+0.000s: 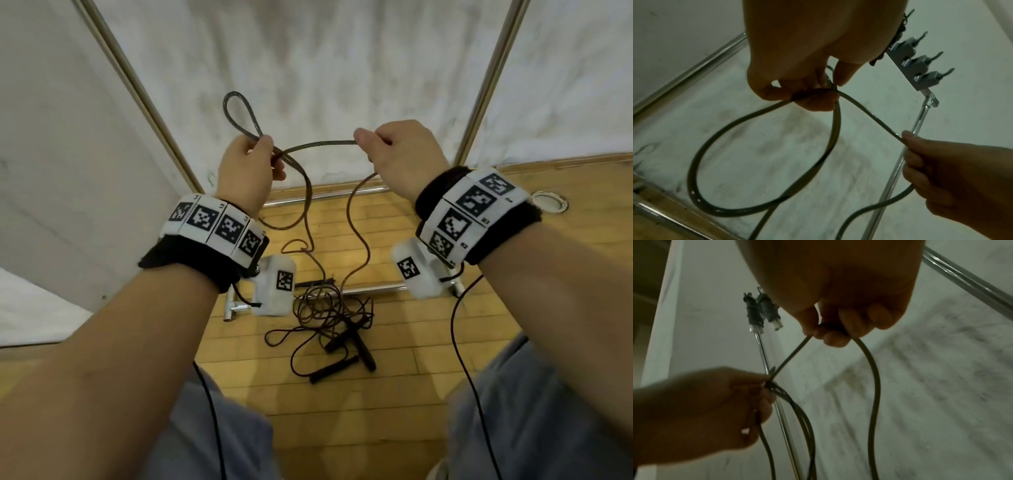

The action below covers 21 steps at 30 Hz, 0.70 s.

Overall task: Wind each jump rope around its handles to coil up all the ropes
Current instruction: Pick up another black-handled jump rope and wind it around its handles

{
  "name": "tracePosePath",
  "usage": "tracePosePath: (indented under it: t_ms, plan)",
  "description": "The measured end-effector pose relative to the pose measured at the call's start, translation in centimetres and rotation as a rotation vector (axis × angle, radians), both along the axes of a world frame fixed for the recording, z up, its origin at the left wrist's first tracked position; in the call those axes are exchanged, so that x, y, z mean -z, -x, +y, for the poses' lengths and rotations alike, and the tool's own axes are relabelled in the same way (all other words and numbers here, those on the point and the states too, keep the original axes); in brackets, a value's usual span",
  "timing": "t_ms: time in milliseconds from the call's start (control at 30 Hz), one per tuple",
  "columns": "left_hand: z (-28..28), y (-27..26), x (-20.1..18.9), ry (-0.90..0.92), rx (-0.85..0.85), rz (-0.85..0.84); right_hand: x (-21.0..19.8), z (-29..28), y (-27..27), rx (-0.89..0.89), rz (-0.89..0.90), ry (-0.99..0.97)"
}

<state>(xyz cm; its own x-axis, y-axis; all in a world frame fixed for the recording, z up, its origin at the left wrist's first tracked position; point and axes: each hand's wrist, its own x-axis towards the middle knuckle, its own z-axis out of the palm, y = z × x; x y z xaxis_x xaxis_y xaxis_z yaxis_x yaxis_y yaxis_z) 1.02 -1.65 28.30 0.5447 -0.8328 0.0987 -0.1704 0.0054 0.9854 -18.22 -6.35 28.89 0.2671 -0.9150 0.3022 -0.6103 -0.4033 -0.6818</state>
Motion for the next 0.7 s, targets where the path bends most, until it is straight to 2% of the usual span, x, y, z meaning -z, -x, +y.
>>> tracePosePath:
  t_ms: [100,233,300,333,367,500,533,567,600,700]
  plan:
    - [-0.8,-1.3,0.4,0.012,-0.129,-0.016,-0.5,-0.9,0.4,0.086,-0.032,0.060]
    - [-1.7,-3.3,1.5,-0.046,-0.288,-0.063,-0.3,-3.1,1.8,0.273,-0.278,0.036]
    - [-2.0,-4.0,1.8,-0.047,-0.309,0.017,0.0,-4.1,2.2,0.317,-0.412,-0.043]
    - [-2.0,-4.2,1.7,-0.021,-0.304,0.090,0.3,-4.3,2.4,0.316,-0.403,-0.090]
    - [-1.9,-4.4,1.6,0.014,-0.291,0.173,0.6,-4.2,2.6,0.297,-0.313,-0.149]
    - [-0.9,-4.0,0.6,0.118,-0.170,0.403,2.1,-2.8,3.1,0.163,0.430,-0.381]
    - [-0.6,-3.6,0.3,0.124,-0.125,0.423,2.4,-2.4,2.8,0.136,0.508,-0.370]
    - [-0.4,-3.2,0.0,0.115,-0.078,0.428,2.6,-2.0,2.5,0.105,0.490,-0.336]
    - [-0.2,-2.6,-0.2,0.097,-0.028,0.427,2.8,-1.5,2.0,0.063,0.394,-0.307]
    - [0.4,-0.7,-1.1,0.052,0.157,0.448,2.8,0.7,-0.6,-0.184,0.015,-0.362]
